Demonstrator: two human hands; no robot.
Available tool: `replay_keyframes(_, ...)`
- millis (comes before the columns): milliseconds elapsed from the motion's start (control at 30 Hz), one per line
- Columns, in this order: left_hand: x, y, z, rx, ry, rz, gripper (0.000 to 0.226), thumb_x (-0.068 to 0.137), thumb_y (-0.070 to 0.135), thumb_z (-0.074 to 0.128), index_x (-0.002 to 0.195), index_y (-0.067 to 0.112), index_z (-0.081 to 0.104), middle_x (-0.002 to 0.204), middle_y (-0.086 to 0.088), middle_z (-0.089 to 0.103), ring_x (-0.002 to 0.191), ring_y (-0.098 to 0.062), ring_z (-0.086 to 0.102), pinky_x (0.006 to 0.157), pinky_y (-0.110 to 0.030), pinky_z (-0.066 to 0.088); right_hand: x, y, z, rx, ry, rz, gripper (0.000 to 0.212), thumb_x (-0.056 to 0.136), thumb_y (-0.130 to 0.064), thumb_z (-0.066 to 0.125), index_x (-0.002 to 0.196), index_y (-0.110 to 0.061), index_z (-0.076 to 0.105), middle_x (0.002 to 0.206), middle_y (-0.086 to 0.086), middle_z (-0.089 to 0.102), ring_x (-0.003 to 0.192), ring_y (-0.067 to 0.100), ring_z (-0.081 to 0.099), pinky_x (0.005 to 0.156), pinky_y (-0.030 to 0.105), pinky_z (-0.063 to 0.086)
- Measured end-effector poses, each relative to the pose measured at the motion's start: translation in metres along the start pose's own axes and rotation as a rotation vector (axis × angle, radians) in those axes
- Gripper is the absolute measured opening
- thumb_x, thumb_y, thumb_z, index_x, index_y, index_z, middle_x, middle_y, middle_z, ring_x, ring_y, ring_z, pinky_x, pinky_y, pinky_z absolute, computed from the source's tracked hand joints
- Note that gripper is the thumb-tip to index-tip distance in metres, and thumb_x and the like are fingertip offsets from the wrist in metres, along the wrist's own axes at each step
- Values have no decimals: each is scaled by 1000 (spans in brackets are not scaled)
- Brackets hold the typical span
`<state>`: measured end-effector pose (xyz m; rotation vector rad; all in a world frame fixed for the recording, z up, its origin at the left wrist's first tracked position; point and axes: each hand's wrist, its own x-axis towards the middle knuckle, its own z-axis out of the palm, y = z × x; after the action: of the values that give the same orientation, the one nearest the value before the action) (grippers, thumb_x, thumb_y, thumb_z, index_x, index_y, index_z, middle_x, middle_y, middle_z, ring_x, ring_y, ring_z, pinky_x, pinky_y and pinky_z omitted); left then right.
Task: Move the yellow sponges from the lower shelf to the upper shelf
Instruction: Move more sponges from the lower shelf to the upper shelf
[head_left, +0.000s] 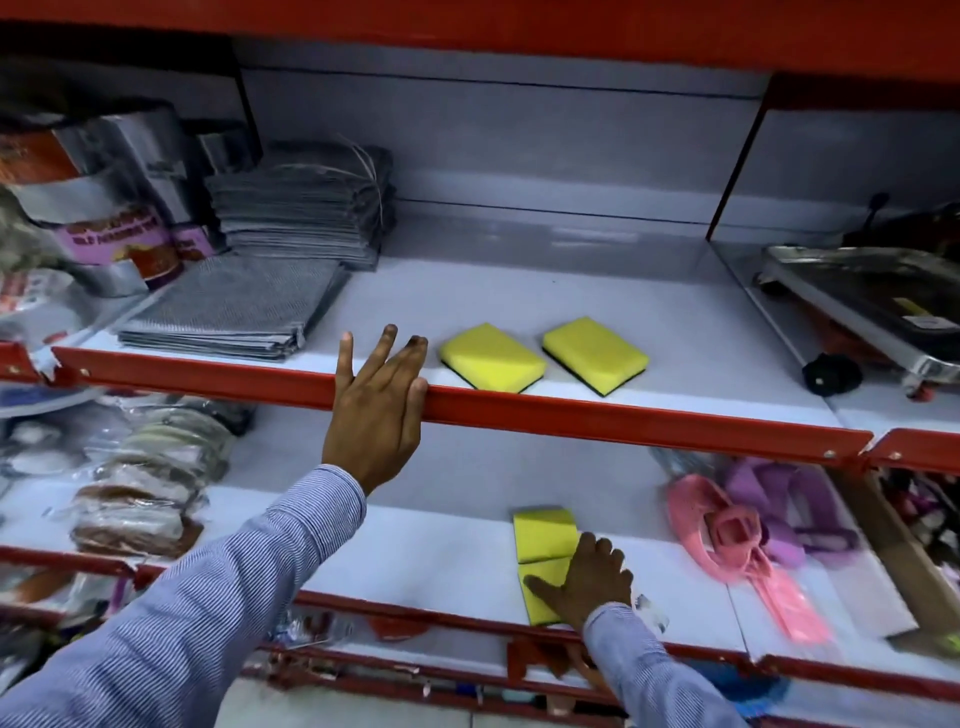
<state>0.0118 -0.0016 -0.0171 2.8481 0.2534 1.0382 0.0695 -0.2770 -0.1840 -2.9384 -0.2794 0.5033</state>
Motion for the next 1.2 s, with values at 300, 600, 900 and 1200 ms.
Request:
replay_keyframes(300, -1, -1, -1, 11, -13, 0, 49, 105, 29, 24, 145, 14, 49, 149, 1, 56, 153, -18, 30, 129, -55, 5, -11, -20, -14, 8, 61, 35, 100, 51, -70, 68, 125, -13, 32, 122, 7, 48, 115, 31, 50, 93, 43, 47)
replay_keyframes(600, 0, 0, 1, 10, 4, -3, 50, 104, 30, 23, 144, 14, 50, 148, 0, 57, 152, -20, 33, 128, -57, 6, -109, -33, -185, 244, 271, -433, 77, 55, -82, 56, 110, -30, 38, 107, -4, 61, 100, 22, 61, 76, 35, 50)
replay_keyframes(900, -1, 1, -2, 26, -25, -1, 50, 105, 31, 23, 144, 14, 50, 147, -1, 58, 152, -20, 34, 128, -57, 8, -19, 1, -298, 259, 642, -113, 85, 57, -66, 75, 122, -16, 52, 124, 20, 61, 117, 38, 57, 99, 45, 47)
replay_keyframes(1200, -2, 3, -6, 35, -45, -7, 52, 105, 32, 22, 142, 14, 52, 145, 1, 60, 151, -19, 35, 129, -54, 8, 42, -12, -308, 39, 182, -96, 87, 66, -50, 80, 137, -17, 42, 140, 12, 49, 131, 32, 46, 107, 38, 43)
